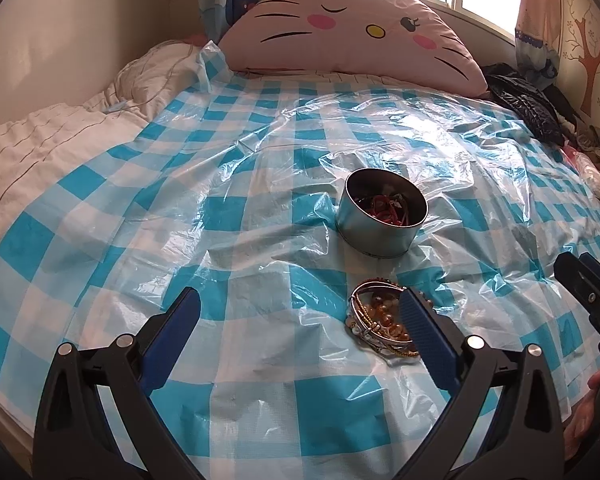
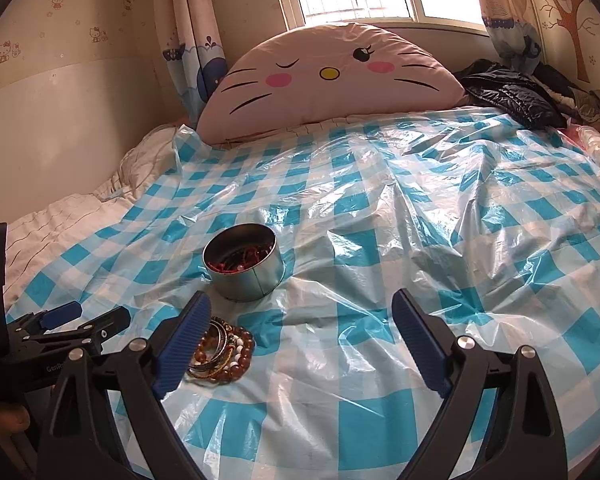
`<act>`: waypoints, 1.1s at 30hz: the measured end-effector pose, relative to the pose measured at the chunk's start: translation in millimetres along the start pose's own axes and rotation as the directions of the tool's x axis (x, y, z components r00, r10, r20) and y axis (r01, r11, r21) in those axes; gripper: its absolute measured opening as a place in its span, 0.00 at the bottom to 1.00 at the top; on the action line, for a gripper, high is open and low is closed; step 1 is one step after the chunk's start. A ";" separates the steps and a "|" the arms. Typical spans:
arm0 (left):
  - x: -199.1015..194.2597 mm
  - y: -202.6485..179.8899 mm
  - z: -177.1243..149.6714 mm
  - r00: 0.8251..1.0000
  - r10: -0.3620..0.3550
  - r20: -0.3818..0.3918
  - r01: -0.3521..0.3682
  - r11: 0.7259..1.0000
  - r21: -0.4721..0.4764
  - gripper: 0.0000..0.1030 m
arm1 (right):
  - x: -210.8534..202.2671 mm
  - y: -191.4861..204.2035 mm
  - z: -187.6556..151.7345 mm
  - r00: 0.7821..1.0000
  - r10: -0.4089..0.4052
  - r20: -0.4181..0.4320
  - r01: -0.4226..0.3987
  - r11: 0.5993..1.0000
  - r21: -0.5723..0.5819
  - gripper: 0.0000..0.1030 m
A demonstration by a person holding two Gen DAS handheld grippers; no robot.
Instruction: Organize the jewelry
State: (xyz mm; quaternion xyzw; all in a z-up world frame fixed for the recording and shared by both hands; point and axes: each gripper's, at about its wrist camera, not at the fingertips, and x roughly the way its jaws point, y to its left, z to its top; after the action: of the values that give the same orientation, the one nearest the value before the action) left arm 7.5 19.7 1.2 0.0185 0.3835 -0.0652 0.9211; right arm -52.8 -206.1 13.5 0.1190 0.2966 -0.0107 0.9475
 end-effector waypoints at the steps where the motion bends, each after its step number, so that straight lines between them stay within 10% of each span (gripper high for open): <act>1: -0.2 -0.2 0.0 1.000 0.001 0.000 -0.001 1.000 0.001 0.93 | 0.1 1.4 0.1 1.000 -0.001 0.001 0.001 1.000 -0.008 0.86; 24: 3.4 -6.4 -3.5 1.000 -0.009 -0.011 0.010 0.999 0.042 0.93 | 1.2 12.9 0.1 1.000 0.009 0.010 -0.009 0.999 -0.046 0.86; 33: 17.8 -15.0 -2.2 0.992 -0.112 -0.062 0.116 0.991 0.064 0.92 | 1.2 9.9 0.8 1.000 0.022 0.011 -0.021 0.999 -0.030 0.86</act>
State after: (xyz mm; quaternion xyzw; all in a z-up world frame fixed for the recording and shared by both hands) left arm 16.3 3.1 -12.8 0.0297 0.4080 -0.1300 0.9032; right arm -50.5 -196.5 15.7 0.1077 0.2901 0.0032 0.9509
